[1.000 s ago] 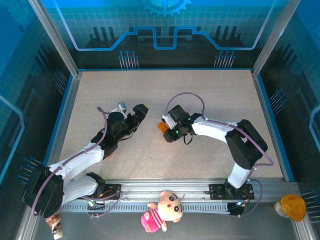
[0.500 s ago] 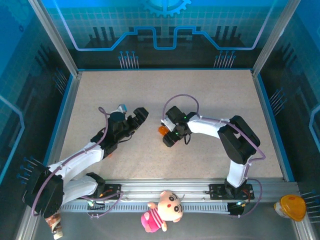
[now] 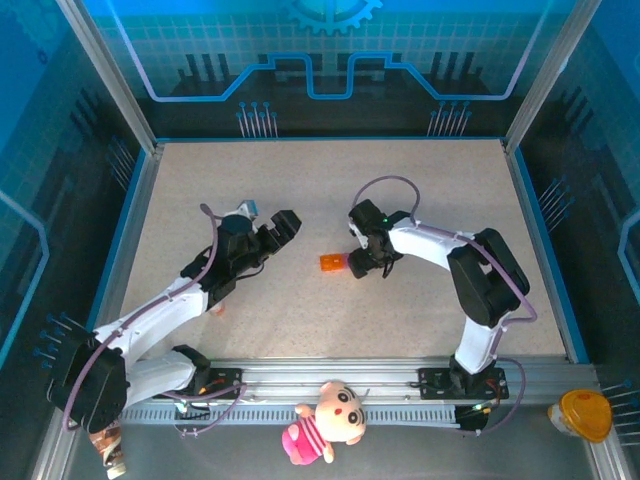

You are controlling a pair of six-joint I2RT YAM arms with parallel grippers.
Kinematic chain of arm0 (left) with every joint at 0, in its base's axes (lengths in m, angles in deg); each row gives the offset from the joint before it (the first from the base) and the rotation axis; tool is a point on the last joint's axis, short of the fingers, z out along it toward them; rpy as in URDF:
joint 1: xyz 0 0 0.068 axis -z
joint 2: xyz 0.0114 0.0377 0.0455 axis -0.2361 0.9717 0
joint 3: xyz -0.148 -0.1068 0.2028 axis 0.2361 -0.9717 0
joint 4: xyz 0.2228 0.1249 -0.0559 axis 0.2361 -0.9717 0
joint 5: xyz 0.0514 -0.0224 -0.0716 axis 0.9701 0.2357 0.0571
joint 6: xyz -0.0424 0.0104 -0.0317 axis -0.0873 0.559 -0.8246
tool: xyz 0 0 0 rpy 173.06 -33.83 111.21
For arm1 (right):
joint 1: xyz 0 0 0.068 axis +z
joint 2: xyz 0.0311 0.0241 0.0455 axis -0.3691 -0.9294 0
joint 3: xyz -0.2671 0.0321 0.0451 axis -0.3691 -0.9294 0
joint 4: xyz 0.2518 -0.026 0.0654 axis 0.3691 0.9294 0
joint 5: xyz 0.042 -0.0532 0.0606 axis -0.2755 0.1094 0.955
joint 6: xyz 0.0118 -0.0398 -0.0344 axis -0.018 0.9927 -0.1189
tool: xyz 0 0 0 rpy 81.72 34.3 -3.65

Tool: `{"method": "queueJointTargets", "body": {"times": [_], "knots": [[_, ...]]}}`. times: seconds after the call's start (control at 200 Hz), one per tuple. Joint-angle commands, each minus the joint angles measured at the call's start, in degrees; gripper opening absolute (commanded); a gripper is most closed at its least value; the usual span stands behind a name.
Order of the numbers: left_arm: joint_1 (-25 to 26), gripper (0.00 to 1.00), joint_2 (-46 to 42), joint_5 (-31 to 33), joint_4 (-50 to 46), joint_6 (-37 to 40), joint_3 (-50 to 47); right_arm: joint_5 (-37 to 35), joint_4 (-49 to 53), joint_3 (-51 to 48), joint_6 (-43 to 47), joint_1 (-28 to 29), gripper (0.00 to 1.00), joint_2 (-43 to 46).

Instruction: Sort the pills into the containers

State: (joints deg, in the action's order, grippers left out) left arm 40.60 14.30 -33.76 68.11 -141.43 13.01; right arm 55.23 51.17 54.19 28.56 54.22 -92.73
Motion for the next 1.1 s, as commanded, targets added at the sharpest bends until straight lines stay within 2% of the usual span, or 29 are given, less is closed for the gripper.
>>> {"method": "queueJointTargets", "body": {"times": [0.0,0.175,0.335,0.49,0.71,0.916,1.096], "knots": [[-0.36,0.99,1.21,-2.38,-6.25,6.76,4.29,2.29,2.52,0.29,-2.77,-1.25,0.81,5.53],[-0.28,0.99,6.83,-6.62,-18.46,19.64,12.43,10.9,-1.76,-0.91,-8.02,-4.72,0.81,9.4],[0.35,0.99,11.33,-4.47,-26.86,28.5,17.2,16.59,-5.12,1.57,-11.18,-4.34,0.81,6.05],[1.19,0.99,13.17,-2.7,-29.09,31.66,18.58,14.52,-4.34,5.23,-9.97,-2.26,0.81,1.3],[3.49,0.99,16.81,-0.14,-32.66,35.53,21.11,11.59,-5.31,4.36,-9.48,-1.74,0.79,-2.4],[6.0,0.99,21.61,2.52,-36.11,39.98,24.78,11.64,-5.26,5.28,-9.12,-1.71,0.77,-6.96],[9.53,0.99,26.97,5.87,-40.34,45.36,28.74,11.82,-6.11,4.17,-9.29,-1.72,0.76,-6.95]]}}
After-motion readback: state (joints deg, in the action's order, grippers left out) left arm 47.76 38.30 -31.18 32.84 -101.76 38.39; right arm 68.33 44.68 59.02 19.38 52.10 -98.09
